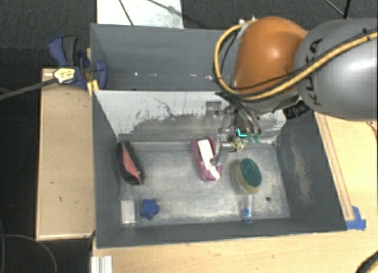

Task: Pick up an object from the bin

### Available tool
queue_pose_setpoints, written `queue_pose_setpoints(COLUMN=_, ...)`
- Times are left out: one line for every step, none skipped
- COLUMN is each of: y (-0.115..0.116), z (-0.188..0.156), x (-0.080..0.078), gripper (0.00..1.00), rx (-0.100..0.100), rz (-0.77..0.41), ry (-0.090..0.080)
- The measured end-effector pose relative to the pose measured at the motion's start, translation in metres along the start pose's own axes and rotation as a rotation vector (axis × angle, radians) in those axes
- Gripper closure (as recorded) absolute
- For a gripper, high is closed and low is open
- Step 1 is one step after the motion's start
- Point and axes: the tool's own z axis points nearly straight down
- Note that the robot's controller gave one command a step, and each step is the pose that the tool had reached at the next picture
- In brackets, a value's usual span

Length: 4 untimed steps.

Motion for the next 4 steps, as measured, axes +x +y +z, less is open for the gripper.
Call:
queue_pose_setpoints(y=0.019, z=0.142, x=0.027, gripper=0.0, rx=0.001, rz=-0.047, ry=0.002)
queue_pose_setpoints(y=0.044, z=0.138, x=0.033, gripper=0.0, rx=0.001, rz=-0.25, ry=-0.004)
queue_pose_setpoints(y=0.162, z=0.119, x=0.087, gripper=0.0, rx=-0.001, rz=-0.415, ry=-0.006)
queue_pose_setpoints(y=0.158, z=0.119, x=0.085, gripper=1.0, rx=0.001, rz=-0.404, ry=-0.006)
